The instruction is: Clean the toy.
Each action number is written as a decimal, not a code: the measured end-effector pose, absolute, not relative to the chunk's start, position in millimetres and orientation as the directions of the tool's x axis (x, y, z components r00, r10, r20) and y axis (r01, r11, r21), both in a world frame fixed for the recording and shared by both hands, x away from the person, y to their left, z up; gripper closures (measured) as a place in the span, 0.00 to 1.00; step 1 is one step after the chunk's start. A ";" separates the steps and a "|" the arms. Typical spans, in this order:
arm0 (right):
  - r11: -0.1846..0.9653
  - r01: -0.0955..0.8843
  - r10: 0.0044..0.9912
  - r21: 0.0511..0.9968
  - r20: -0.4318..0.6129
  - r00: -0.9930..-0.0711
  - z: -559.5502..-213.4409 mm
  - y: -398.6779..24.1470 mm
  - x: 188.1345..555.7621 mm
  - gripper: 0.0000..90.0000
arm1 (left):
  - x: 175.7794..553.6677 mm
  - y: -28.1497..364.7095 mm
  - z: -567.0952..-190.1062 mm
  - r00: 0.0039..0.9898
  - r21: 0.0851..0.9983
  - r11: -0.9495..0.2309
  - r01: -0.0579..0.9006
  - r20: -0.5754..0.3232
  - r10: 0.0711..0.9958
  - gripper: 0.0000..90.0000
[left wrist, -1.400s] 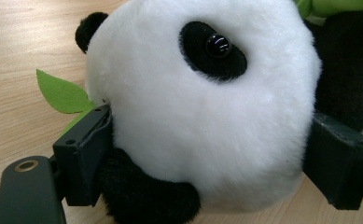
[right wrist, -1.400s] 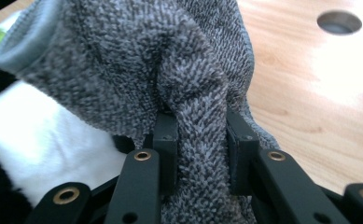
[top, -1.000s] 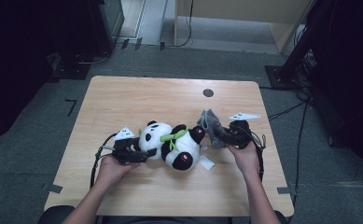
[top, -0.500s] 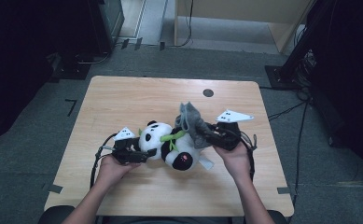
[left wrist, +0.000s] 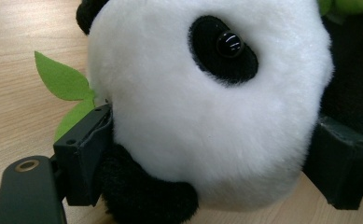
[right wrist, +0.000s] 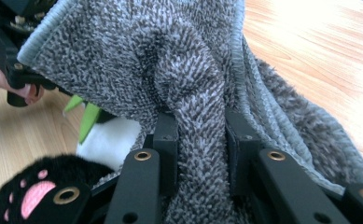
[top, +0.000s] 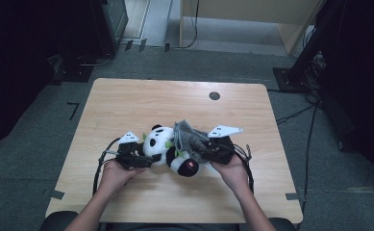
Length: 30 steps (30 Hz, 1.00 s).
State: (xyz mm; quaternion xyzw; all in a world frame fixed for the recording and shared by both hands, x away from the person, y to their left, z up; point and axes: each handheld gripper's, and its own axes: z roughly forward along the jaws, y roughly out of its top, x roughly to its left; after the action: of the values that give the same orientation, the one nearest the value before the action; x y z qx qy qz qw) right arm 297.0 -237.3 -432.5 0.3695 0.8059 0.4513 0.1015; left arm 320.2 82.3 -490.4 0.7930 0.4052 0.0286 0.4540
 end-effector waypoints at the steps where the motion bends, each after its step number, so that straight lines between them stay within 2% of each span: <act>1: 0.317 0.505 0.689 0.803 0.171 -0.704 -433.5 -238.6 295.7 0.79 | 320.1 82.3 -490.4 0.671 0.743 -0.260 0.616 -0.322 0.668 0.15; 13: 0.301 0.588 0.718 0.751 0.226 -0.658 -456.4 -266.3 280.2 0.80 | 322.0 83.3 -490.3 0.679 0.744 -0.263 0.614 -0.327 0.657 0.15; 20: 0.313 0.679 0.755 0.664 0.260 -0.602 -477.3 -279.2 288.2 0.80 | 323.9 83.1 -489.4 0.680 0.743 -0.261 0.617 -0.335 0.652 0.15; 30: 0.298 0.724 0.772 0.622 0.289 -0.566 -485.1 -292.3 299.6 0.80 | 325.0 83.7 -489.7 0.681 0.746 -0.257 0.614 -0.338 0.649 0.14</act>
State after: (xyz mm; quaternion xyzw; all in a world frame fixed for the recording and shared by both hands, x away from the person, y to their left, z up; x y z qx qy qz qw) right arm 299.6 -292.3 -485.1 0.4646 0.8050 0.3676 0.0325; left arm 325.0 83.7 -489.7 0.7926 0.3986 0.0189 0.4611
